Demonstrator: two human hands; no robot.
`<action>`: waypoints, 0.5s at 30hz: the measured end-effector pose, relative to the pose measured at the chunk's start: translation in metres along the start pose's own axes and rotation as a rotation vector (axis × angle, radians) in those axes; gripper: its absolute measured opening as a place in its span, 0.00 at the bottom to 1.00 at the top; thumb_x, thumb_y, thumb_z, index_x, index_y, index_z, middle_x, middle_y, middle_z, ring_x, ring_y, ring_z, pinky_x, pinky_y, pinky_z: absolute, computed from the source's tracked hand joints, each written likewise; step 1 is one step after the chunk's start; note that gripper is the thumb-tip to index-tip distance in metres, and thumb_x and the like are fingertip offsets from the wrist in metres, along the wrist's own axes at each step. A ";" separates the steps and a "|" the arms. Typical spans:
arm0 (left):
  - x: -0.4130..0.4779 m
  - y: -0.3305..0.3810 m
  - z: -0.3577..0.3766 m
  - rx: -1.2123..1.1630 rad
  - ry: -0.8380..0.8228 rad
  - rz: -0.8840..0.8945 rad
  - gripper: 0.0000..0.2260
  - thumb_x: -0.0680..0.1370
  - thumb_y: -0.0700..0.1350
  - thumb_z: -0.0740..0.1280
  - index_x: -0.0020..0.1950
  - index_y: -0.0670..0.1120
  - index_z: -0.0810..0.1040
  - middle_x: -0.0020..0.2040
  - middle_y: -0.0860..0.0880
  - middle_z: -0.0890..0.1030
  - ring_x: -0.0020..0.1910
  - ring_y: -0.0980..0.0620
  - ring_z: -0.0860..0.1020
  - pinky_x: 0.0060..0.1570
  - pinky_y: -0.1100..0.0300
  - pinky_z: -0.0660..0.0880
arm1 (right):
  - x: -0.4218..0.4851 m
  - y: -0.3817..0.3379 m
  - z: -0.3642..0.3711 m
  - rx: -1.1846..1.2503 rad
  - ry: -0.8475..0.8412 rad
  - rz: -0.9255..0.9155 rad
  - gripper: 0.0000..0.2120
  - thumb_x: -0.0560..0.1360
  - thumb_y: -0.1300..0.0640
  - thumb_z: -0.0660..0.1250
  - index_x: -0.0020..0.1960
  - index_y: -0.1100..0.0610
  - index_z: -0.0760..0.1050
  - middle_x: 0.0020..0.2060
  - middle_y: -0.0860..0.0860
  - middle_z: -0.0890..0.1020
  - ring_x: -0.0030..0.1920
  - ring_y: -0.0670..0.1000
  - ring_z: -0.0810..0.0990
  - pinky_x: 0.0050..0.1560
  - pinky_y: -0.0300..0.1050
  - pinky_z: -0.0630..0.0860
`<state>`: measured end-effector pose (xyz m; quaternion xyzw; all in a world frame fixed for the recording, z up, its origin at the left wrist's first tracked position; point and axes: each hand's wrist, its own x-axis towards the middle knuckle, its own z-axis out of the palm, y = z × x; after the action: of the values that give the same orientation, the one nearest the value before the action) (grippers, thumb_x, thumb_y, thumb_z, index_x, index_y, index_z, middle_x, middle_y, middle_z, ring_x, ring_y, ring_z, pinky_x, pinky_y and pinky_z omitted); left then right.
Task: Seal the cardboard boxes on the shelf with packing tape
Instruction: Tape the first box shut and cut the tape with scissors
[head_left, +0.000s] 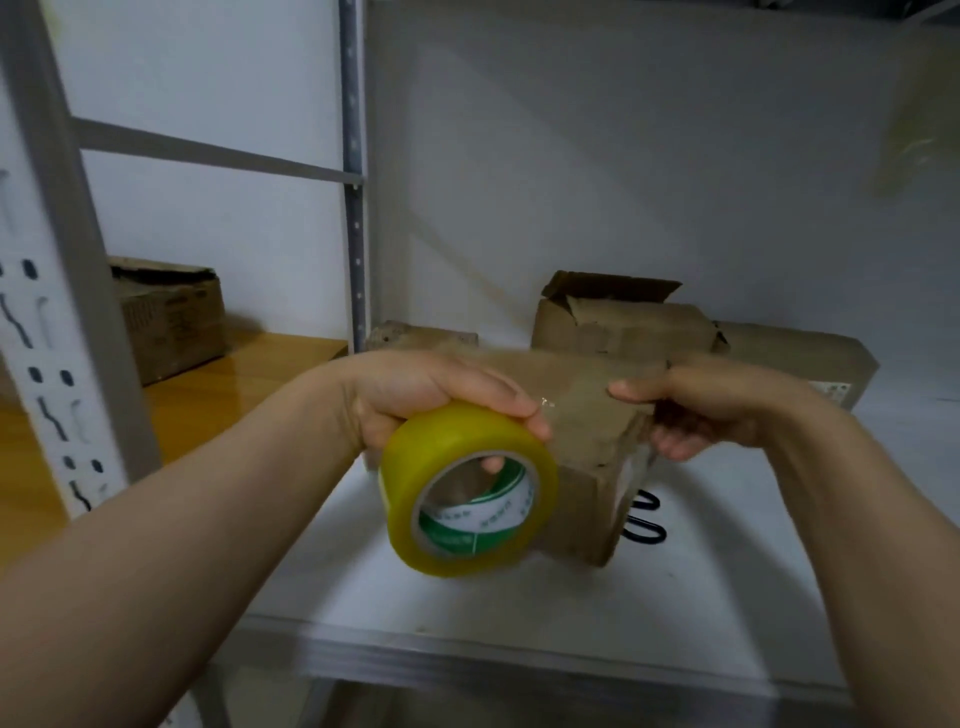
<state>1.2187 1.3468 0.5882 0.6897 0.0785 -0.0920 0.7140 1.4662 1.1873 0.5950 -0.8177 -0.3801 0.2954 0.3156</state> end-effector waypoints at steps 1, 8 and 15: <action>-0.004 0.003 0.001 0.008 -0.010 -0.003 0.08 0.78 0.44 0.70 0.52 0.41 0.85 0.41 0.45 0.84 0.35 0.53 0.82 0.35 0.61 0.81 | -0.004 0.007 0.002 -0.070 -0.041 0.055 0.27 0.71 0.39 0.72 0.53 0.63 0.81 0.31 0.53 0.81 0.28 0.49 0.78 0.30 0.42 0.77; -0.034 -0.003 -0.006 -0.004 0.166 -0.005 0.09 0.76 0.43 0.67 0.46 0.39 0.85 0.34 0.43 0.82 0.26 0.53 0.80 0.22 0.64 0.76 | 0.001 0.056 0.022 -0.036 0.110 0.054 0.22 0.83 0.42 0.59 0.42 0.59 0.75 0.29 0.54 0.78 0.27 0.50 0.73 0.29 0.42 0.70; -0.029 -0.006 -0.015 -0.204 0.145 0.191 0.10 0.73 0.48 0.75 0.47 0.42 0.83 0.28 0.44 0.77 0.22 0.54 0.76 0.19 0.65 0.73 | 0.015 0.070 0.058 -0.427 -0.030 -0.195 0.13 0.77 0.66 0.67 0.50 0.47 0.79 0.49 0.47 0.84 0.49 0.48 0.81 0.47 0.37 0.77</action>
<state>1.1888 1.3623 0.5886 0.6229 0.0727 0.0350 0.7781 1.4629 1.1806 0.5034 -0.8209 -0.5158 0.1886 0.1565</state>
